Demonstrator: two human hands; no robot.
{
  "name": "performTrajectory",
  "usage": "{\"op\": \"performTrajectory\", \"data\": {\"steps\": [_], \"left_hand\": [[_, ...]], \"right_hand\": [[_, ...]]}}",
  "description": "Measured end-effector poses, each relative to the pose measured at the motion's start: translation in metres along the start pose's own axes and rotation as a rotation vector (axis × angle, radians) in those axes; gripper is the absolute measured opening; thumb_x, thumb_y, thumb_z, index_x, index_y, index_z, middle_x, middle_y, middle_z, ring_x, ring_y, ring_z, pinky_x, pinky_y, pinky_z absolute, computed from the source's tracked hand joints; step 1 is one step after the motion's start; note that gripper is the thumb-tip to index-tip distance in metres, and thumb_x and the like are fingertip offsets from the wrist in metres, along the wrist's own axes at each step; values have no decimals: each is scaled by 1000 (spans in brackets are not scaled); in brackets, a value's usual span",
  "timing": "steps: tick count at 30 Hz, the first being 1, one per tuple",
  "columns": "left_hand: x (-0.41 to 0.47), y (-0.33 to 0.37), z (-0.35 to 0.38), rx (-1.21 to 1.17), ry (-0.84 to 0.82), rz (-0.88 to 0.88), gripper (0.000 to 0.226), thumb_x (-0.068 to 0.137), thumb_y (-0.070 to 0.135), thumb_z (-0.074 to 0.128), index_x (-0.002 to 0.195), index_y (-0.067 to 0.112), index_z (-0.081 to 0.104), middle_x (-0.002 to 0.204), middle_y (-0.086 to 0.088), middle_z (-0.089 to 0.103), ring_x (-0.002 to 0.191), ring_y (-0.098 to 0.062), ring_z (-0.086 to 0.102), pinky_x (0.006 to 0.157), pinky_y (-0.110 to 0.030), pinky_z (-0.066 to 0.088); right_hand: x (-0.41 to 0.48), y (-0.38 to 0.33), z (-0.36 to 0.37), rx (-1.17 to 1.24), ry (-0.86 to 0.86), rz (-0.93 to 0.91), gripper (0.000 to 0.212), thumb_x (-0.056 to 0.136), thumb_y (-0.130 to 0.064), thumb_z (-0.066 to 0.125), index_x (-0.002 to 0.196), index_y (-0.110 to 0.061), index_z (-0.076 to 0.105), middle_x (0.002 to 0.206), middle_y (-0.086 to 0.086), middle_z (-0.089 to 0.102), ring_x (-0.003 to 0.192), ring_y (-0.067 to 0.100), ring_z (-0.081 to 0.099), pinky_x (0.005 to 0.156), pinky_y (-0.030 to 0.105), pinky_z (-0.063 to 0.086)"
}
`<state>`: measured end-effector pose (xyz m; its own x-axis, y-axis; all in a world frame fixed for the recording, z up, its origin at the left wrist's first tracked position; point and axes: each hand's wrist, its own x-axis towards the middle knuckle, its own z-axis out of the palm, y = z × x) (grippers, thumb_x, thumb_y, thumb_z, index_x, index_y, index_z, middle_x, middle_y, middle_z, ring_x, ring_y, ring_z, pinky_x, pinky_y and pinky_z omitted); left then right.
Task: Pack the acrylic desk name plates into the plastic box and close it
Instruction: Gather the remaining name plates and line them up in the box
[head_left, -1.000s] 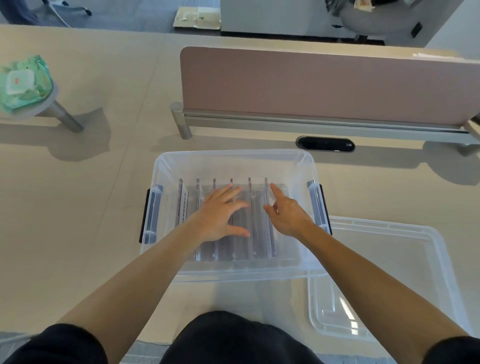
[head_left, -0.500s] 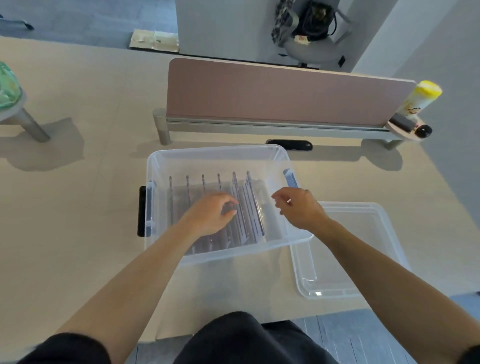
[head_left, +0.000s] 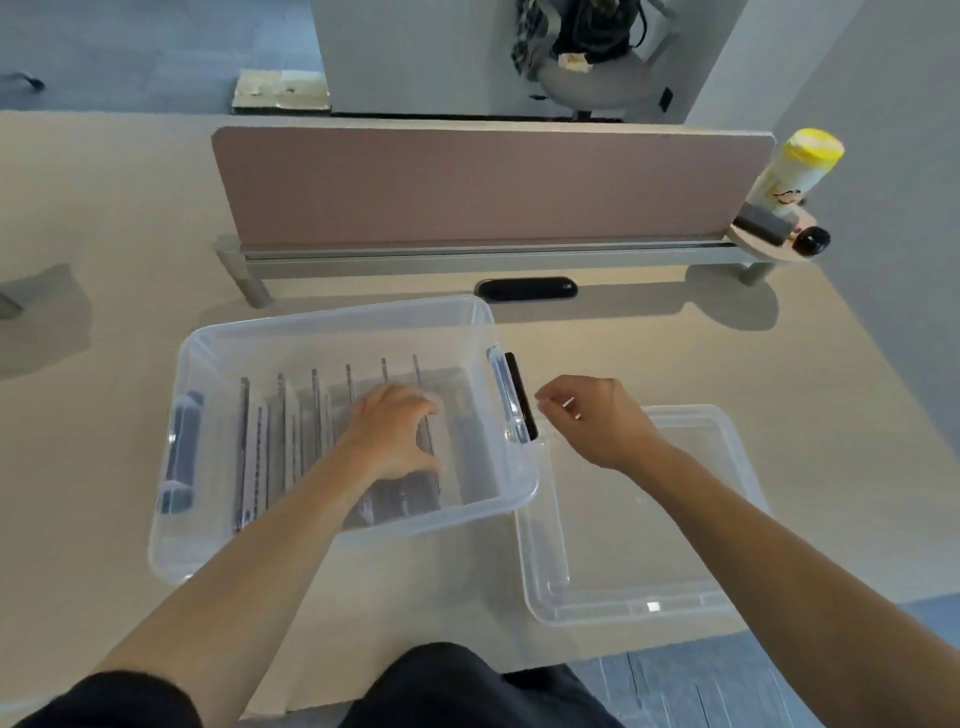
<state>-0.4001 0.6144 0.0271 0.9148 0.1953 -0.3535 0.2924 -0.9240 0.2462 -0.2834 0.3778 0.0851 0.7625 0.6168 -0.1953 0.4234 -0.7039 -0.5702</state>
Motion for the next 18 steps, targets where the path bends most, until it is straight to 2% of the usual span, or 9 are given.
{"op": "performTrajectory", "data": {"steps": [3, 6, 7, 9, 11, 14, 18], "left_hand": [[-4, -9, 11, 4, -49, -94, 99, 66, 75, 67, 149, 35, 30, 162, 4, 14, 150, -27, 4, 119, -52, 7], [-14, -18, 16, -18, -21, -155, 99, 72, 74, 63, 152, 37, 18, 164, 4, -1, 150, -24, -8, 119, -51, 1], [-19, -21, 16, -29, -27, -168, 100, 72, 73, 63, 153, 38, 15, 164, 5, -4, 150, -23, -11, 119, -50, -1], [-29, -30, 19, -32, -60, -169, 102, 72, 72, 65, 153, 39, 14, 164, 7, -8, 149, -23, -16, 118, -49, -6], [-34, -39, 22, -56, -96, -158, 104, 70, 72, 66, 153, 42, 12, 163, 9, -11, 148, -23, -21, 117, -48, -11], [-34, -49, 30, -94, -112, -114, 109, 67, 74, 67, 153, 43, 8, 162, 14, -14, 147, -21, -25, 116, -47, -15], [-33, -53, 32, -91, -93, -81, 113, 64, 78, 65, 154, 41, 6, 162, 15, -13, 146, -20, -26, 116, -46, -16]], "right_hand": [[20, -17, 15, -49, -127, -254, 21, 95, -25, 62, 114, -20, 71, 100, -4, 69, 78, 11, 61, 77, 30, 51], [39, -42, 44, -249, -366, -386, 37, 97, -33, 60, 132, -22, 59, 125, 0, 62, 103, 21, 63, 88, 39, 53], [44, -50, 56, -355, -439, -406, 42, 96, -34, 60, 136, -22, 54, 127, 3, 59, 106, 25, 62, 87, 41, 54], [54, -58, 79, -538, -542, -428, 51, 94, -34, 63, 139, -17, 47, 117, 7, 57, 99, 28, 63, 79, 41, 55], [61, -61, 94, -623, -590, -428, 61, 91, -36, 68, 142, -17, 39, 105, 7, 56, 89, 27, 63, 70, 38, 54], [65, -59, 105, -638, -605, -438, 78, 86, -43, 72, 147, -21, 29, 105, 4, 57, 86, 25, 63, 62, 34, 47], [65, -56, 108, -651, -605, -444, 92, 80, -51, 74, 151, -22, 22, 115, 3, 57, 91, 25, 64, 68, 36, 52]]}}
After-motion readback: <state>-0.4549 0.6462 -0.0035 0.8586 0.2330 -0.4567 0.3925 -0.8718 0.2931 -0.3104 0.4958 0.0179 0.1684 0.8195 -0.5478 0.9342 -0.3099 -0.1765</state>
